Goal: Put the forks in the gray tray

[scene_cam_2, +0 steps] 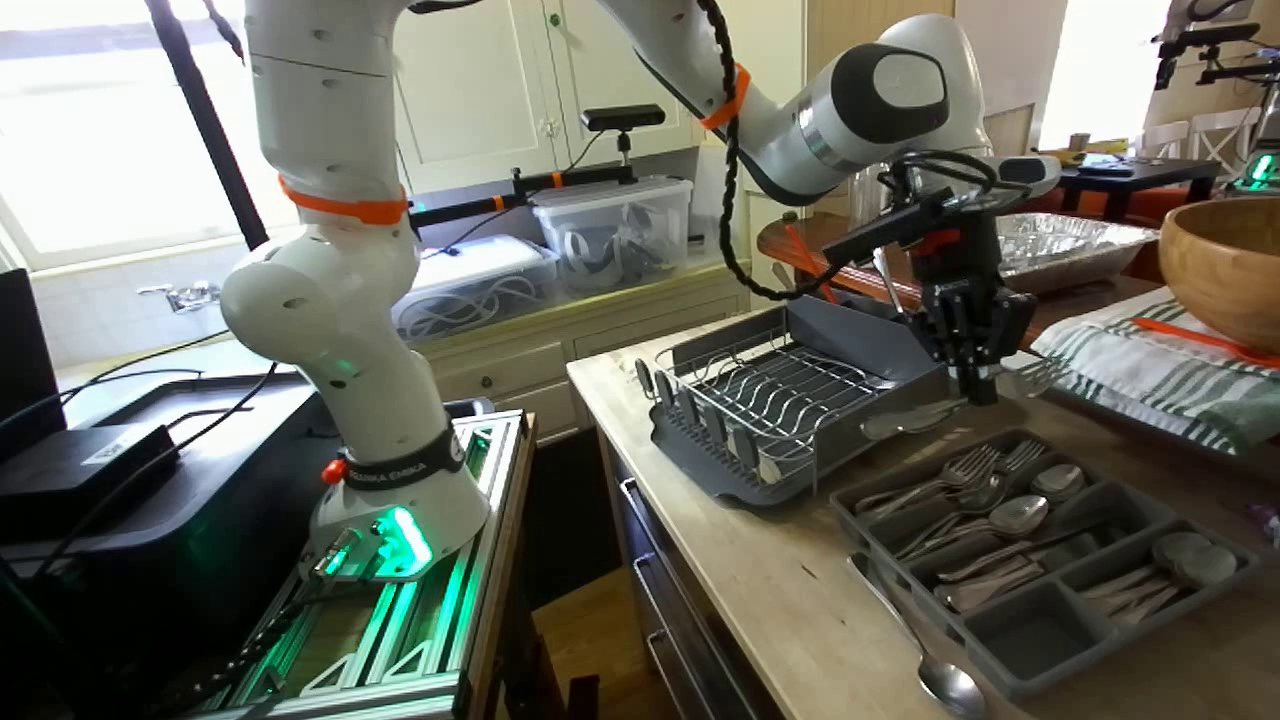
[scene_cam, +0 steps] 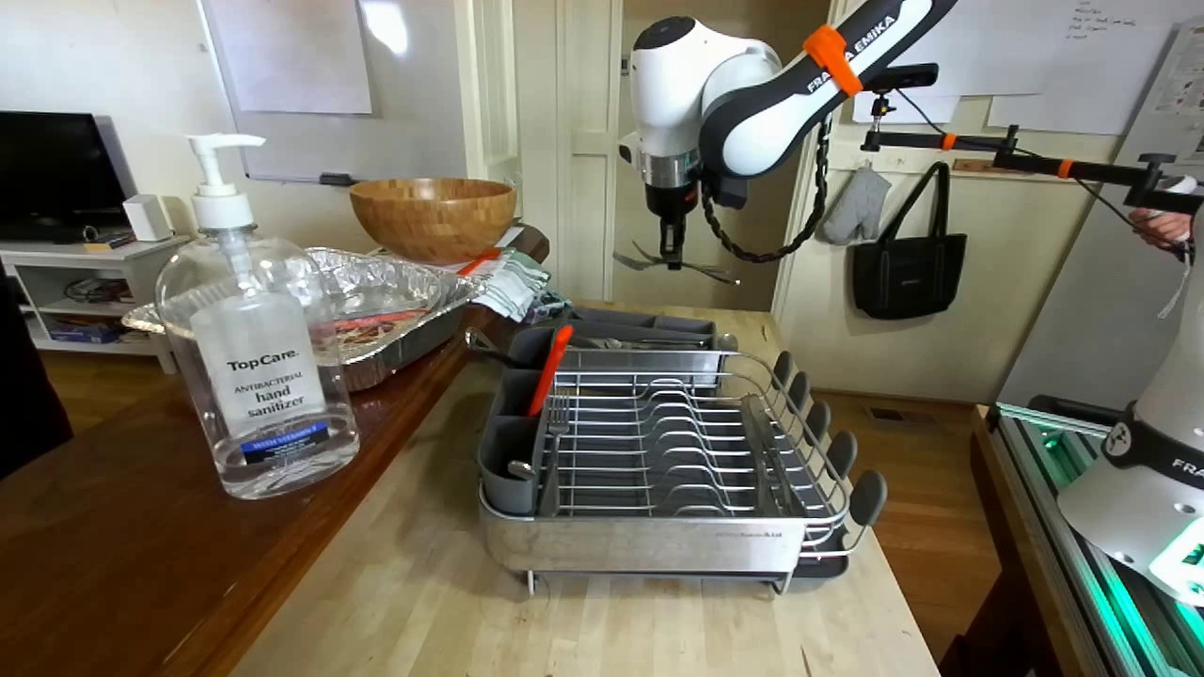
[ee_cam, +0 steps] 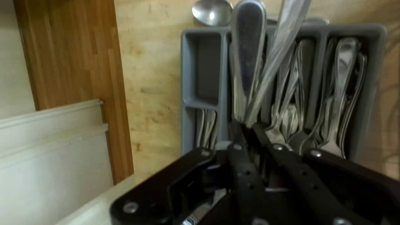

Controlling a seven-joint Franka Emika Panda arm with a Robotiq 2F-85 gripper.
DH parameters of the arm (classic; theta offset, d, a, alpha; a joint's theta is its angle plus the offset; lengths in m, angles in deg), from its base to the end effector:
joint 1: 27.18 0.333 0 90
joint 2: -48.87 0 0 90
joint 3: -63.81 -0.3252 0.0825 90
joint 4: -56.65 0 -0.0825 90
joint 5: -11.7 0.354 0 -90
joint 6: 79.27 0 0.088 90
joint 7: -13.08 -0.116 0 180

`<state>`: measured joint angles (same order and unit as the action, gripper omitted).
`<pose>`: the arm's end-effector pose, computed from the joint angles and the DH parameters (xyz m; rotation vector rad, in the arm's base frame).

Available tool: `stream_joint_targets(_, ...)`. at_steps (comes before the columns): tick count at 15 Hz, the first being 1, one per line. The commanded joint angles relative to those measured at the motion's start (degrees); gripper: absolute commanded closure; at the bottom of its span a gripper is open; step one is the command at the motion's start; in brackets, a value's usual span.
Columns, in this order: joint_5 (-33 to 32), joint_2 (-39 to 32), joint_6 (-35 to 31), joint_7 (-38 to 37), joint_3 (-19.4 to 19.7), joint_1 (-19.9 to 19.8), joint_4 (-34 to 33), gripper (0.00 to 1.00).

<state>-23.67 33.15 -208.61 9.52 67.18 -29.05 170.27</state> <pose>0.5815 -0.0715 0.3525 2.6312 0.3282 -0.0126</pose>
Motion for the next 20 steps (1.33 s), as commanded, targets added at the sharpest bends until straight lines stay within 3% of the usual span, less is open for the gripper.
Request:
stream_joint_targets(1, 0.6, -1.3, -13.4, 2.9, -0.1, -0.4, 2.4, 0.97)
stream_joint_targets(4, 4.1, -3.4, -22.3, 6.0, -0.7, -0.8, 4.2, 0.97)
stream_joint_targets(7, 9.9, -6.2, -25.9, 11.8, -2.1, -1.0, 4.3, 0.97)
stream_joint_targets(20, 21.8, -12.5, -22.8, 19.6, -3.6, -2.8, 2.9, 0.97)
